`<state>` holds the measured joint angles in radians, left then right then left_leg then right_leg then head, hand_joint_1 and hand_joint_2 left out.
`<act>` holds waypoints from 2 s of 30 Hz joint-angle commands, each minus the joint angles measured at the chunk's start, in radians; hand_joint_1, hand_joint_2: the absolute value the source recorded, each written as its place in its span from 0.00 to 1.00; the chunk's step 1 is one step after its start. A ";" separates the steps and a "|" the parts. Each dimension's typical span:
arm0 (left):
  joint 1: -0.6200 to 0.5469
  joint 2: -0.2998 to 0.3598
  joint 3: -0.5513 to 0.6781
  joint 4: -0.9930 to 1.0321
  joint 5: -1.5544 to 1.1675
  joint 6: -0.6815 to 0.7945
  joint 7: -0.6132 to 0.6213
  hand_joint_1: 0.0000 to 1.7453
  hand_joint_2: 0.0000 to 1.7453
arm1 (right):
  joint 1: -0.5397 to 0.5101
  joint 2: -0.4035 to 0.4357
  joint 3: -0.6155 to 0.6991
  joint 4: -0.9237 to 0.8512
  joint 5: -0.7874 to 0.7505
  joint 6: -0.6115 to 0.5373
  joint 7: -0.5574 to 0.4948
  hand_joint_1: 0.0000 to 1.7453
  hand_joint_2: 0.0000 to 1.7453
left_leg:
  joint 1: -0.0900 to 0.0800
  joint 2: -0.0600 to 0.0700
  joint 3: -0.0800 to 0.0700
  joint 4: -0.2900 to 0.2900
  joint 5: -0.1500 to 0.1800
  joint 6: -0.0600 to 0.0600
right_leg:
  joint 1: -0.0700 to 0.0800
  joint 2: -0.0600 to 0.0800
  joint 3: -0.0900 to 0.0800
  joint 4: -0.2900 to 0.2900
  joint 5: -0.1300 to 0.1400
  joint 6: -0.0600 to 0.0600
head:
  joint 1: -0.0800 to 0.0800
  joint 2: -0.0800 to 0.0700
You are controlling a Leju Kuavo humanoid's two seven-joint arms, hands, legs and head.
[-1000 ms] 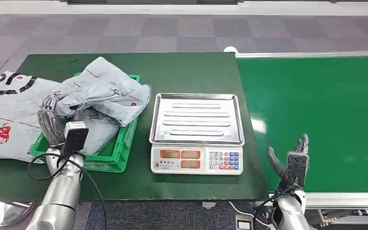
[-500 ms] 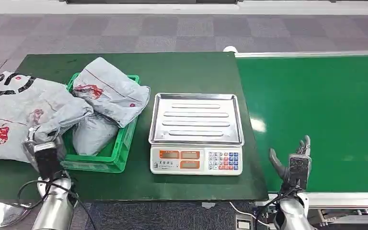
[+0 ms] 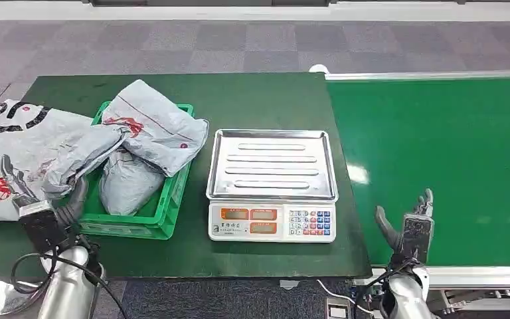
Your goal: Moved the parcel from conveyor to table for the left to box.
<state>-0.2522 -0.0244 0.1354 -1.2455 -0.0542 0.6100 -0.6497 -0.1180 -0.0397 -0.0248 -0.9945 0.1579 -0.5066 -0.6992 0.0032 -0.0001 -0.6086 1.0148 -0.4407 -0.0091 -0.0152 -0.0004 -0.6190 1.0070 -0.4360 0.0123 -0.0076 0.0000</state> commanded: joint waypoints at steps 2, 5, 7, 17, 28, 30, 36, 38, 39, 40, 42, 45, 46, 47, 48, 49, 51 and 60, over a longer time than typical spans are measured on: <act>-0.017 -0.022 0.006 -0.041 0.019 -0.060 -0.048 0.00 0.00 | -0.052 -0.012 0.014 0.053 -0.020 -0.014 0.001 0.00 1.00 | 0.000 0.000 0.001 0.000 -0.001 0.000 | 0.000 0.000 0.002 -0.001 -0.001 0.000 | 0.000 0.000; -0.016 -0.023 -0.002 -0.055 0.014 -0.067 -0.048 0.00 0.00 | -0.061 -0.013 0.018 0.062 -0.022 -0.014 0.001 0.00 1.00 | 0.000 0.000 0.002 0.000 -0.001 0.000 | 0.000 0.000 0.002 -0.001 -0.001 0.000 | 0.000 0.000; -0.016 -0.023 -0.002 -0.055 0.014 -0.067 -0.048 0.00 0.00 | -0.061 -0.013 0.018 0.062 -0.022 -0.014 0.001 0.00 1.00 | 0.000 0.000 0.002 -0.001 -0.001 0.000 | 0.001 0.000 0.002 -0.001 0.000 0.000 | 0.000 0.000; 0.015 -0.047 -0.049 -0.262 0.057 -0.251 -0.048 0.00 0.00 | -0.102 -0.021 0.032 0.102 -0.031 -0.017 0.001 0.00 1.00 | 0.001 0.000 0.001 0.000 -0.001 0.000 | 0.001 0.000 0.001 -0.001 0.000 0.000 | 0.000 0.000; 0.071 -0.104 -0.122 -0.512 0.089 -0.684 -0.048 0.00 0.00 | -0.120 -0.029 0.043 0.115 -0.032 -0.005 0.001 0.00 1.00 | 0.001 0.001 0.001 0.000 -0.002 0.000 | 0.001 0.001 0.002 -0.001 -0.001 0.000 | 0.000 0.000; 0.093 -0.112 -0.191 -0.598 0.085 -0.766 -0.048 0.00 0.00 | -0.124 -0.032 0.045 0.120 -0.033 -0.001 0.001 0.00 1.00 | 0.001 0.000 0.002 0.000 -0.002 0.001 | 0.001 0.000 0.003 -0.002 -0.001 0.000 | 0.000 0.000; 0.001 -0.108 -0.382 -0.283 0.047 -0.882 -0.048 0.00 0.00 | -0.133 -0.021 0.045 0.127 -0.017 0.003 0.001 0.00 1.00 | 0.000 -0.002 0.003 -0.001 0.000 0.001 | 0.000 -0.002 0.004 -0.002 -0.001 0.000 | 0.000 0.000; -0.081 -0.090 -0.457 -0.060 0.028 -0.968 -0.048 0.00 1.00 | -0.163 -0.017 0.054 0.155 -0.004 0.017 0.001 0.00 1.00 | -0.001 -0.007 0.003 -0.003 0.001 0.001 | -0.001 -0.007 0.006 -0.003 -0.001 0.000 | 0.000 0.000; -0.094 -0.088 -0.482 -0.027 0.011 -0.994 -0.048 0.00 1.00 | -0.172 -0.014 0.059 0.165 -0.002 0.022 0.001 0.00 1.00 | -0.001 -0.008 0.004 -0.004 0.002 0.001 | -0.001 -0.008 0.007 -0.004 0.000 0.000 | 0.000 0.000; -0.073 -0.093 -0.488 -0.116 0.023 -0.974 -0.048 0.00 1.00 | -0.180 -0.008 0.063 0.171 -0.001 0.024 0.001 0.00 1.00 | -0.001 -0.008 0.003 -0.002 0.002 0.002 | -0.001 -0.008 0.006 -0.003 0.000 0.000 | 0.000 0.000; -0.073 -0.093 -0.488 -0.116 0.023 -0.974 -0.048 0.00 1.00 | -0.180 -0.008 0.063 0.171 -0.001 0.024 0.001 0.00 1.00 | -0.001 -0.003 0.002 -0.001 0.001 0.002 | -0.001 -0.004 0.004 -0.002 0.001 0.001 | 0.000 0.000; -0.073 -0.093 -0.488 -0.116 0.023 -0.974 -0.048 0.00 1.00 | -0.180 -0.008 0.063 0.171 -0.001 0.024 0.001 0.00 1.00 | -0.001 0.000 0.003 -0.001 0.000 0.001 | -0.001 -0.001 0.003 -0.002 0.002 0.000 | 0.000 0.000; -0.073 -0.093 -0.488 -0.116 0.023 -0.974 -0.048 0.00 1.00 | -0.180 -0.008 0.063 0.171 -0.001 0.024 0.001 0.00 1.00 | 0.000 0.000 0.005 -0.003 0.001 0.001 | 0.000 -0.001 0.005 -0.003 0.002 -0.001 | 0.000 0.000; -0.073 -0.093 -0.488 -0.116 0.023 -0.974 -0.048 0.00 1.00 | -0.180 -0.008 0.063 0.171 -0.001 0.024 0.001 0.00 1.00 | 0.000 0.000 0.003 -0.001 0.001 0.001 | 0.000 -0.001 0.003 -0.001 0.002 -0.001 | 0.000 0.000; -0.073 -0.093 -0.488 -0.116 0.023 -0.974 -0.048 0.00 1.00 | -0.180 -0.008 0.063 0.171 -0.001 0.024 0.001 0.00 1.00 | 0.000 -0.001 0.004 -0.002 0.000 0.000 | 0.000 -0.001 0.004 -0.002 0.002 -0.001 | 0.000 0.000; -0.061 -0.090 -0.492 -0.124 0.030 -0.978 -0.048 0.00 1.00 | -0.178 -0.007 0.065 0.167 -0.002 0.026 0.001 0.00 1.00 | 0.000 -0.001 0.003 -0.002 0.001 0.000 | 0.000 -0.001 0.003 -0.002 0.002 -0.001 | 0.000 0.000; -0.130 -0.117 -0.502 0.128 0.111 -1.155 -0.048 0.00 1.00 | -0.165 -0.003 0.065 0.150 -0.001 0.018 0.001 0.00 1.00 | -0.001 -0.001 0.005 -0.003 0.001 0.001 | 0.000 -0.002 0.006 -0.003 0.002 -0.001 | 0.000 0.000; -0.233 -0.106 -0.599 0.558 -0.019 -0.915 -0.048 0.00 0.00 | -0.035 0.010 0.022 -0.060 -0.096 0.115 0.001 0.00 1.00 | -0.001 -0.001 0.004 -0.002 0.000 0.001 | -0.001 -0.001 0.005 -0.002 0.001 0.000 | 0.000 0.000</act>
<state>-0.3868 -0.1656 -0.4028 -0.9922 -0.0656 -0.5419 -0.6496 -0.2176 -0.0458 0.0088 -0.9415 0.1117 -0.4650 -0.6996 0.0020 -0.0008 -0.6084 1.0150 -0.4402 -0.0079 -0.0168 -0.0008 -0.6185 1.0066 -0.4343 0.0135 -0.0076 0.0000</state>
